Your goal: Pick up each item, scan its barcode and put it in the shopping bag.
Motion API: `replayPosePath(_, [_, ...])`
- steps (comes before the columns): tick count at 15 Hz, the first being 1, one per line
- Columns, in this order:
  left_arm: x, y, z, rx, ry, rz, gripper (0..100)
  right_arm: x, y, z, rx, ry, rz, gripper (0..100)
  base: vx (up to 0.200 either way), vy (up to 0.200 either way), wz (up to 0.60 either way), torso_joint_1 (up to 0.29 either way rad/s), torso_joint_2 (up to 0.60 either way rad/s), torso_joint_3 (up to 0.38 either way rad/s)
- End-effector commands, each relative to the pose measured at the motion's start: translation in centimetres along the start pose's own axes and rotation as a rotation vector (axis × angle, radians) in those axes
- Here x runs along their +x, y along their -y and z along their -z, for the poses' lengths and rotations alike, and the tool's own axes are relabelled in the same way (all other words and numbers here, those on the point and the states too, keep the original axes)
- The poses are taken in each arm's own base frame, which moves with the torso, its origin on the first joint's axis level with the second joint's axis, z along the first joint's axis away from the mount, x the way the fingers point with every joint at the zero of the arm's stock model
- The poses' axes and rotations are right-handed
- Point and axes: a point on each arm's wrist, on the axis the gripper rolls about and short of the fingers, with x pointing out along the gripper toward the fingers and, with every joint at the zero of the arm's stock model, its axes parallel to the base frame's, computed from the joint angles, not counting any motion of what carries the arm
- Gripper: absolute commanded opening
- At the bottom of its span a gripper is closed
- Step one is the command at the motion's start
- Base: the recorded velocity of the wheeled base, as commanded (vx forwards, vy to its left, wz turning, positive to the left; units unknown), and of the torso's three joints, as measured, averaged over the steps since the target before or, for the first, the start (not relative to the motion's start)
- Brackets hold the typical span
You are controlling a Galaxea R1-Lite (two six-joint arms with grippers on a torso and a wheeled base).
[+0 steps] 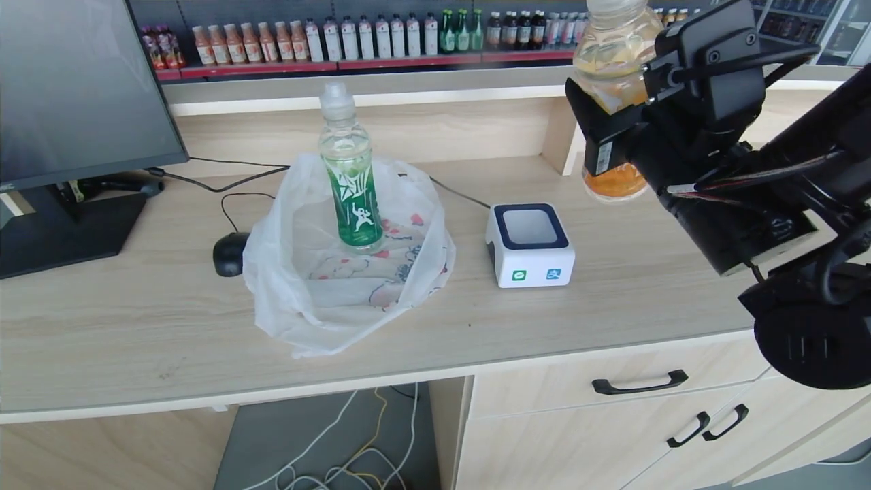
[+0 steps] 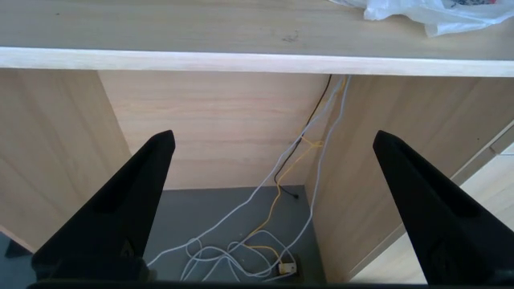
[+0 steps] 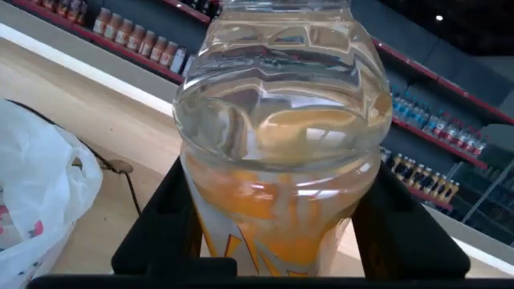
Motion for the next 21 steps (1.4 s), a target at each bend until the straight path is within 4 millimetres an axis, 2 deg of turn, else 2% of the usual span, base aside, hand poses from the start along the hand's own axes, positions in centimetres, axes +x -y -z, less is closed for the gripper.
replayPosePath(1, [0.0, 0.0, 0.0, 0.0, 0.0, 0.001, 100, 0.1, -1.3, 0.5, -0.01, -0.007, -0.034, 0, 0.0, 0.0, 0.0, 0.0, 0.0, 0.0])
replayPosePath(4, [0.0, 0.0, 0.0, 0.0, 0.0, 0.001, 100, 0.5, -1.4, -0.1, -0.109, 0.103, -0.119, 0, 0.0, 0.0, 0.0, 0.0, 0.0, 0.0])
replayPosePath(8, [0.0, 0.0, 0.0, 0.0, 0.0, -0.001, 100, 0.7, -3.1, 1.7, -0.17, 0.133, -0.224, 0, 0.0, 0.0, 0.0, 0.0, 0.0, 0.0])
replayPosePath(12, [0.0, 0.0, 0.0, 0.0, 0.0, -0.001, 100, 0.8, -3.8, 2.5, -0.202, 0.153, -0.272, 0, 0.0, 0.0, 0.0, 0.0, 0.0, 0.0])
replayPosePath(21, [0.0, 0.0, 0.0, 0.0, 0.0, 0.001, 100, 0.7, -5.1, 6.1, -0.24, 0.173, -0.274, 0, 0.0, 0.0, 0.0, 0.0, 0.0, 0.0])
